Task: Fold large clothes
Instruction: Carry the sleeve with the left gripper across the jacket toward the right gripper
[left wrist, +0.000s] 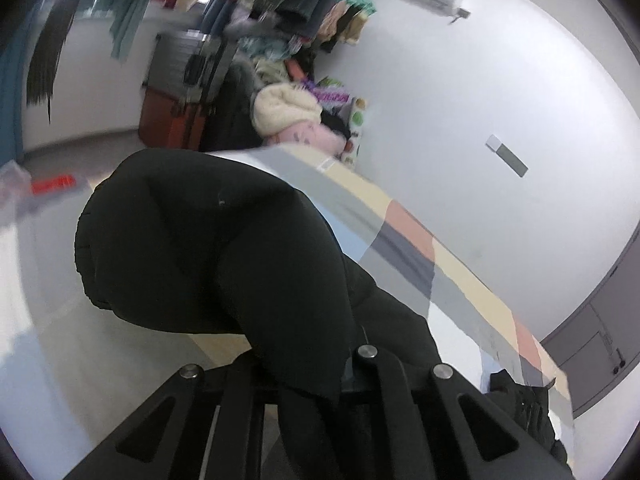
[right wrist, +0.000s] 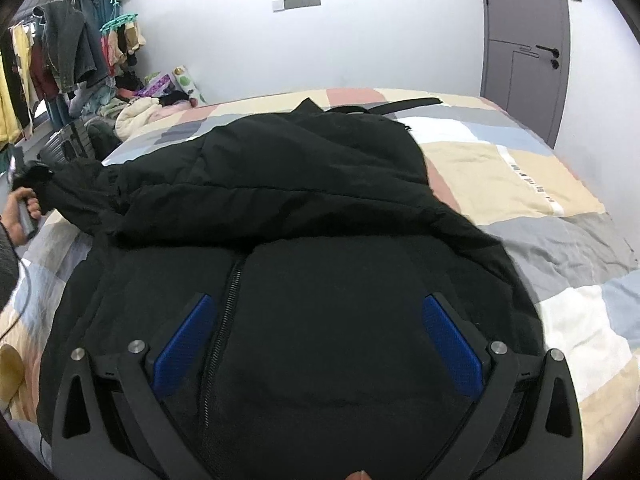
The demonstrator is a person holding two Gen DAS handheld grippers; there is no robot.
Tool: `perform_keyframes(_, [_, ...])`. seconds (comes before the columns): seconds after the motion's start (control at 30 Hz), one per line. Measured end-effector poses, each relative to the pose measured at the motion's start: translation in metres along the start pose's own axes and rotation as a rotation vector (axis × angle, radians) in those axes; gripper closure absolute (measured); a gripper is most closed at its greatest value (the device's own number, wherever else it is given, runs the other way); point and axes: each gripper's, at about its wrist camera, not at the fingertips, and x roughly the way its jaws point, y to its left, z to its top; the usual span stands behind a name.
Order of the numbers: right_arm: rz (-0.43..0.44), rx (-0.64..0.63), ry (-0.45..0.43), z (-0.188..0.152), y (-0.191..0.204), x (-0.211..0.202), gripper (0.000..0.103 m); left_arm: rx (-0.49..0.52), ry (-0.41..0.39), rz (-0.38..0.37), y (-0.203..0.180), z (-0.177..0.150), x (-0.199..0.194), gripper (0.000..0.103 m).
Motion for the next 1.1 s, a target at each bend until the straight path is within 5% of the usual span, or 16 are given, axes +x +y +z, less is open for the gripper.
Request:
perform_keyframes(0.17, [-0.013,0.008,-0.029,-0.001,-0.012,-0.015,0.0,0.169,-0.138,0.028,-0.058,0.004,-0.067,0.093])
perform_keyframes(0.4, [0.014,0.01,-0.052,-0.003,-0.025,-0.032,0.0,0.265,-0.258,0.042,-0.143,-0.016,-0.134,0.093])
perform_keyframes(0.53, [0.014,-0.017,-0.085,-0.005,-0.03,-0.042,0.0,0.456,-0.316,0.069,-0.212,-0.042,-0.17,0.093])
perform_keyframes(0.8, [0.052,0.009,-0.099,-0.013,-0.048,-0.05,0.0,0.667,-0.275,0.011,-0.32,-0.086,-0.198,0.092])
perform_keyframes(1.1, [0.1,0.052,-0.145,-0.011,-0.066,-0.059,0.0,0.872,-0.261,-0.118,-0.415,-0.186,-0.208,0.09])
